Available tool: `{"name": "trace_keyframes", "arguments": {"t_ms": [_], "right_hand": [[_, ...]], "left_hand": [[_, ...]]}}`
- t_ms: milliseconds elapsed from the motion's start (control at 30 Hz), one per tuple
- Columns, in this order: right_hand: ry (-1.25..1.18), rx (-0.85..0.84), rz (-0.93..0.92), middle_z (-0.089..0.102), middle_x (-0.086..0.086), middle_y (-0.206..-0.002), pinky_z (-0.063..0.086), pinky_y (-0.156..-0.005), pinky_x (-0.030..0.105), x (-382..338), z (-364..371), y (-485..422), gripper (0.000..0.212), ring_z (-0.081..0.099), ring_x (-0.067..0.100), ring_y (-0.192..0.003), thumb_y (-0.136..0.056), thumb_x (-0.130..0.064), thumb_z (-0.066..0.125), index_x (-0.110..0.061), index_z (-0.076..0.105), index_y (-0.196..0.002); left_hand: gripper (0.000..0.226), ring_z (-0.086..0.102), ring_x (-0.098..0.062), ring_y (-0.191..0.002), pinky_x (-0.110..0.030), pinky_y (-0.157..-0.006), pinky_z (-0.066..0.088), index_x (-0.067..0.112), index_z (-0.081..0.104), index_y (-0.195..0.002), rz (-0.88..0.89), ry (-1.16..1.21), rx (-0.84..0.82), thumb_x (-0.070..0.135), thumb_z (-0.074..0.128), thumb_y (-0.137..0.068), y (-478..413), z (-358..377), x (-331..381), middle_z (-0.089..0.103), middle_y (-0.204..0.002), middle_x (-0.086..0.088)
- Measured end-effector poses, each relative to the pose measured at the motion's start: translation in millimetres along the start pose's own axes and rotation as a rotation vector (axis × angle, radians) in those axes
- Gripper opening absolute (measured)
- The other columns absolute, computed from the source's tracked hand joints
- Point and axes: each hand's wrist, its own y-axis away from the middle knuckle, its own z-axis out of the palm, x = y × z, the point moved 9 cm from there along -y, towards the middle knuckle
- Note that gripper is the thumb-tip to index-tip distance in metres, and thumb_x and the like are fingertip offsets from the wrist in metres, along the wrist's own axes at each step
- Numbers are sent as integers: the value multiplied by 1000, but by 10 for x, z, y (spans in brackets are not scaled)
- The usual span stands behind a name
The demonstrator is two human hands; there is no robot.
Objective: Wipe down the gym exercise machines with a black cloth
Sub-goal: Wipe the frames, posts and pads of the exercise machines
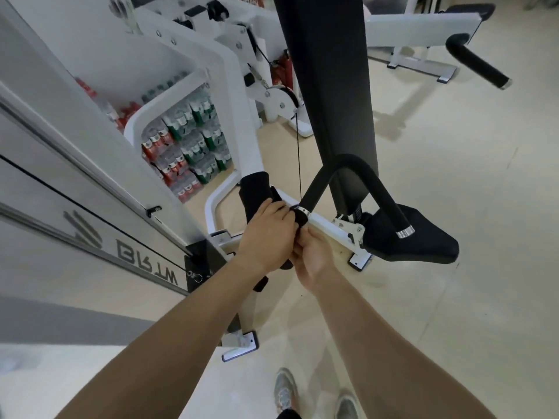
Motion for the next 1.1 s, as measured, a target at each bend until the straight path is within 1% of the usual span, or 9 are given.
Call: {"name": "trace_keyframes", "arguments": {"t_ms": [67, 167, 267, 367, 500, 667, 800, 1000, 1100], "right_hand": [[-2, 11, -8, 73, 8, -93, 56, -70, 29, -27, 31, 4, 31, 68, 21, -84, -108, -17, 36, -6, 64, -116], [-11, 17, -42, 72, 14, -113, 56, -92, 36, -62, 80, 7, 29, 70, 25, -105, -106, -12, 40, -5, 65, -119], [11, 15, -58, 71, 14, -115, 54, -97, 37, -60, 88, 43, 31, 69, 25, -108, -106, -10, 38, -7, 65, -120], [10, 46, -49, 70, 15, -113, 55, -96, 39, -62, 10, 116, 33, 68, 26, -107, -106, -5, 34, -10, 66, -113], [7, 81, -47, 69, 17, -118, 56, -95, 40, -72, -43, 107, 35, 67, 28, -109, -105, -5, 34, -5, 63, -124], [-89, 106, 13, 68, 15, -116, 54, -75, 29, -125, 52, 13, 37, 66, 22, -101, -107, -12, 30, -3, 57, -131], [-46, 93, 14, 69, 12, -115, 53, -74, 29, -54, 7, 74, 36, 67, 20, -100, -107, -13, 31, -6, 59, -128], [45, 108, -73, 68, 24, -114, 56, -95, 39, -114, -49, 281, 32, 67, 32, -109, -99, 0, 40, -2, 67, -116], [208, 162, -223, 70, 16, -113, 47, -107, 45, -186, -16, 416, 33, 66, 28, -111, -97, -4, 45, -12, 69, -118]], "left_hand": [[45, 45, -24, -138, -39, -122, 19, 7, 60, -134, 32, 16, 46, 22, 59, -92, 185, 6, 30, 58, -140, -10], [49, 45, -24, -139, -38, -121, 19, 8, 57, -138, 30, 35, 72, 18, 61, -90, 327, 4, 86, 55, -144, -10], [53, 35, -22, -145, -36, -123, 9, 8, 46, -147, 21, -21, 33, 21, 50, -95, 251, -6, 81, 46, -152, -8], [50, 37, -22, -142, -37, -124, 9, 8, 48, -143, 9, -101, -27, 26, 45, -97, 84, 9, 37, 51, -146, -7], [38, 47, -23, -131, -38, -123, 13, 12, 61, -125, -3, -127, -80, 27, 46, -94, -106, 34, 29, 64, -127, -3], [49, 45, -25, -136, -39, -123, 16, 6, 56, -137, 66, -71, 10, 24, 49, -91, 162, 52, 9, 59, -138, -9], [51, 43, -25, -137, -39, -123, 17, 6, 54, -136, 41, -41, 0, 28, 51, -90, 225, 57, 16, 58, -137, -9], [30, 52, -26, -122, -39, -123, 15, 11, 63, -112, 23, -143, -123, 25, 40, -99, -101, -10, 10, 68, -114, -7], [41, 40, -23, -139, -39, -125, 12, 10, 56, -134, 54, 34, 4, 22, 36, -100, 69, -36, -57, 59, -137, -6]]}}
